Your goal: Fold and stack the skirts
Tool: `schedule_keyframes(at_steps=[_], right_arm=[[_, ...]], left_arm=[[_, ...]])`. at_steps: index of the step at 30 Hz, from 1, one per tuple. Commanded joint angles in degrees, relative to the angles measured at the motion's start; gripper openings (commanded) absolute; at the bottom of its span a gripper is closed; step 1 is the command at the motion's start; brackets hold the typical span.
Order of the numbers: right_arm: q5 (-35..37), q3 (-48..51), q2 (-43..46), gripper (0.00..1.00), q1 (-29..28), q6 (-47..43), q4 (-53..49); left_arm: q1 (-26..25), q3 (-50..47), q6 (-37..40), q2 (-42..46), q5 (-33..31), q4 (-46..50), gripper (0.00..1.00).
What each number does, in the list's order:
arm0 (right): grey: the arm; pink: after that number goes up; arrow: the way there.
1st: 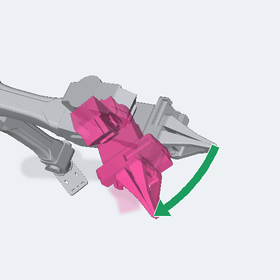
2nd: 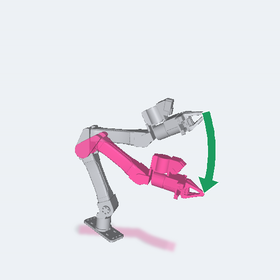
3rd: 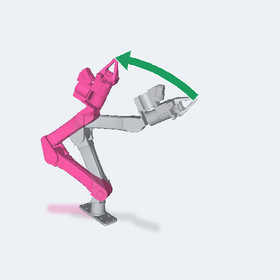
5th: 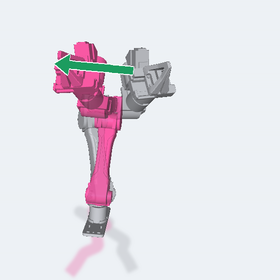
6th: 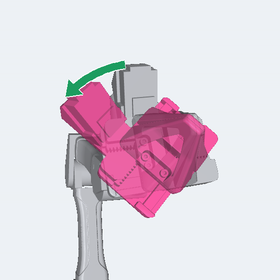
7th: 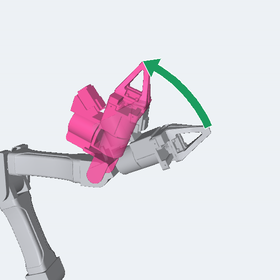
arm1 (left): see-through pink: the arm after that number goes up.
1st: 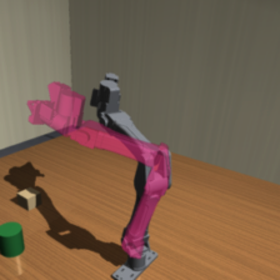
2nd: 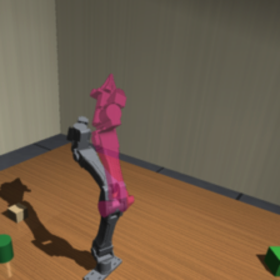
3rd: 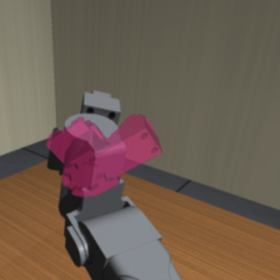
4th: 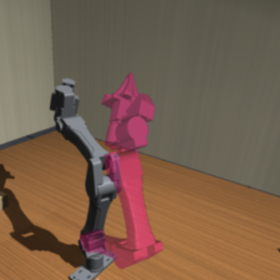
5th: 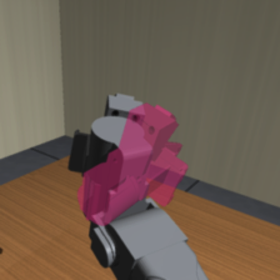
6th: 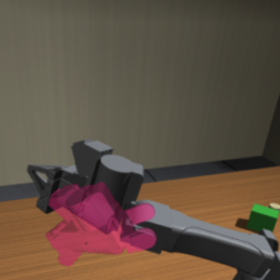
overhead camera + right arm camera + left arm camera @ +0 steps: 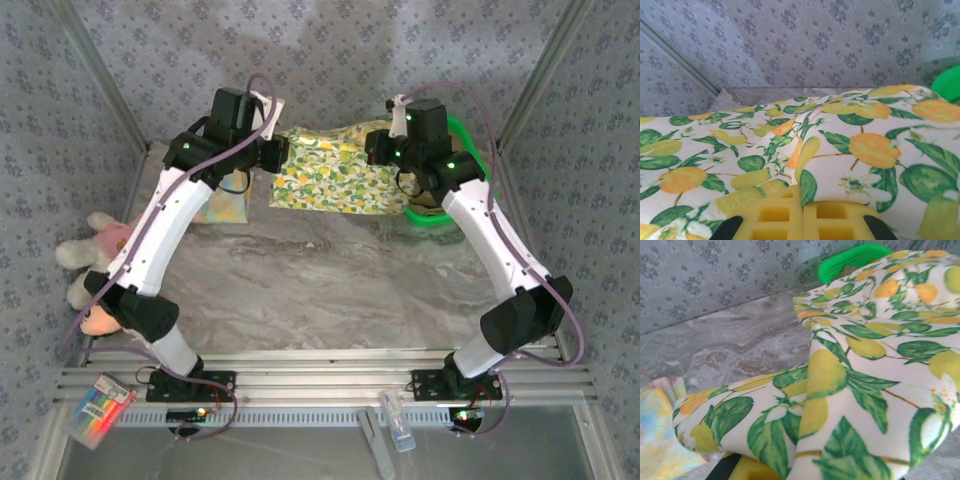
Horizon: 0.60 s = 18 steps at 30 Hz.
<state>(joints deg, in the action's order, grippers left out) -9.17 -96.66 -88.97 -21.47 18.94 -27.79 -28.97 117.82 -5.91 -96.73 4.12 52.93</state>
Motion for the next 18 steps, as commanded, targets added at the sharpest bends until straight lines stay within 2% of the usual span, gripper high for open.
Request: schedule_keyframes(at_steps=[1,6,12,15,18], right_arm=[[1.8,0.6,3.5,0.0,1.4,-1.2,0.1],[0.4,9.0,12.5,0.0,-0.6,2.1,2.6],[1.3,16.9,23.0,0.0,-4.2,4.9,0.6],[2.7,19.0,24.6,0.0,-4.9,5.4,-2.5],[2.5,20.4,23.1,0.0,-4.8,5.5,-4.1]], left_arm=[[0.8,5.4,4.0,-1.0,-2.6,8.4,0.0],[-0.4,1.1,0.2,5.5,2.1,8.5,0.0],[-2.0,-12.0,-5.8,16.5,8.9,6.1,0.0],[-1.3,-16.6,-7.5,18.9,9.6,5.8,0.0],[1.0,-18.4,-8.0,17.6,10.0,6.5,0.01]])
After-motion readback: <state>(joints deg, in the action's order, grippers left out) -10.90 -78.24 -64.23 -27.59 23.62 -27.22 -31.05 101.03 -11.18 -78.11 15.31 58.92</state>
